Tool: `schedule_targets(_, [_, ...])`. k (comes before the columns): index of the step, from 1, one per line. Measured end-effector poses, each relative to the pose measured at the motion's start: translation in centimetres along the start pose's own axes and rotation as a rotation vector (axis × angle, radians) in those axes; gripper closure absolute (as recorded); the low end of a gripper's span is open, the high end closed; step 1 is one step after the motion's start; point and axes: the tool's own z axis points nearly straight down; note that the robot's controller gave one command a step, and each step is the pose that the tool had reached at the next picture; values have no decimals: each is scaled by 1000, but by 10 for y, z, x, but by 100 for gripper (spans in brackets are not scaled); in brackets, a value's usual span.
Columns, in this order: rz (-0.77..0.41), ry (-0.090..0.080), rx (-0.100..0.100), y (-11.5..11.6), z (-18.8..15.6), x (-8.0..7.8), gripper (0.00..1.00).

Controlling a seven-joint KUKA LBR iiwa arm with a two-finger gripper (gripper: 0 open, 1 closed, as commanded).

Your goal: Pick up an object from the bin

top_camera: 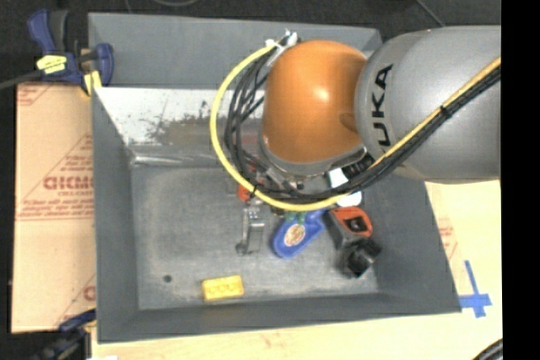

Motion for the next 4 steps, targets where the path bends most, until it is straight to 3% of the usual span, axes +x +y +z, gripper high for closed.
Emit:
schedule_targets(1, [4, -8, -1, -1, -5, -2, 0])
schedule_targets(2, [-75, -12, 1, 8, 52, 16, 0])
schedule_targets(3, [-168, -3, 3, 24, 61, 51, 0])
schedule_targets(4, [-307, -5, 2, 14, 61, 52, 0])
